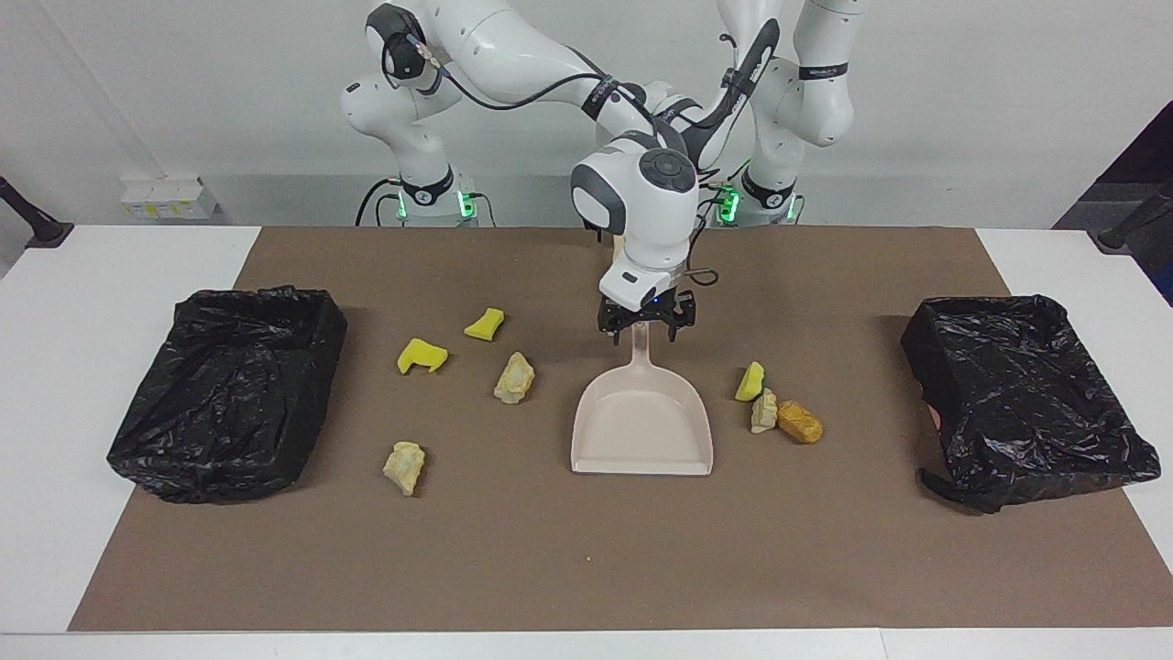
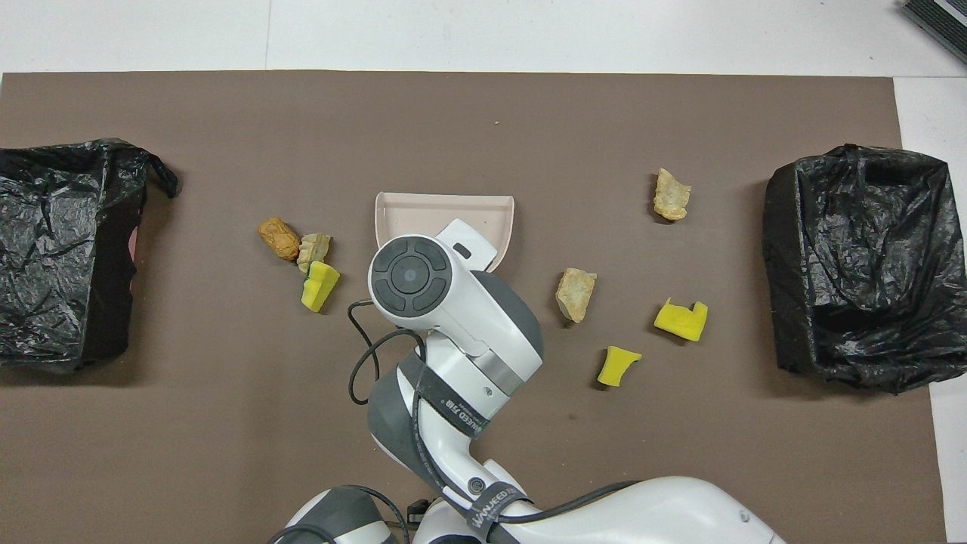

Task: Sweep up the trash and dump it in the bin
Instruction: 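Grasp the brush with the left gripper while the right gripper tilts the dustpan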

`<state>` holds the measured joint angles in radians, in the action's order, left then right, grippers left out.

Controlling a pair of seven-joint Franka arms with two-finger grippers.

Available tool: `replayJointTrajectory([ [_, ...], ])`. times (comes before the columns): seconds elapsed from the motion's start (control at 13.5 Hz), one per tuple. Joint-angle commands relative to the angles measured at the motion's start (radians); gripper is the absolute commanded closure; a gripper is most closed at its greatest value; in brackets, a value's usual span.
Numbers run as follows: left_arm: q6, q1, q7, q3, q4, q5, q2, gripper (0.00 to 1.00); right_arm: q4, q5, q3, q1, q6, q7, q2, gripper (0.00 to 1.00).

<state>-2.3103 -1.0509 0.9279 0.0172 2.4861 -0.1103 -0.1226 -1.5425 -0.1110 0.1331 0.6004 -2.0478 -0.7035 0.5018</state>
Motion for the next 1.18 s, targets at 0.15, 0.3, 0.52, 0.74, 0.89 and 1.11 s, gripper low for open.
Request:
replayJointTrajectory([
  [0.15,0.081,0.04,-0.061,0.004,-0.007,-0.005,-0.02,1.0,-0.113,-0.015,0.003,-0.002,-0.069,0.028,-0.065,0.0],
  [0.3,0.138,0.075,-0.089,0.004,-0.006,-0.005,-0.051,1.0,-0.116,-0.012,0.003,-0.002,-0.071,0.041,-0.065,0.0],
  [0.52,0.215,0.11,-0.144,0.003,-0.006,-0.003,-0.078,1.0,-0.116,-0.001,0.002,-0.004,-0.071,0.041,-0.065,0.0],
  [0.74,0.297,0.149,-0.185,0.003,-0.004,0.0,-0.097,1.0,-0.116,0.001,0.003,0.002,-0.08,0.03,-0.054,0.0],
  [0.89,0.339,0.199,-0.188,0.004,-0.004,0.011,-0.115,1.0,-0.117,0.001,0.003,0.007,-0.098,0.029,-0.052,0.04],
  [1.11,0.42,0.285,-0.285,0.003,-0.004,0.015,-0.149,1.0,-0.117,0.001,0.003,0.012,-0.106,0.029,-0.051,0.46],
])
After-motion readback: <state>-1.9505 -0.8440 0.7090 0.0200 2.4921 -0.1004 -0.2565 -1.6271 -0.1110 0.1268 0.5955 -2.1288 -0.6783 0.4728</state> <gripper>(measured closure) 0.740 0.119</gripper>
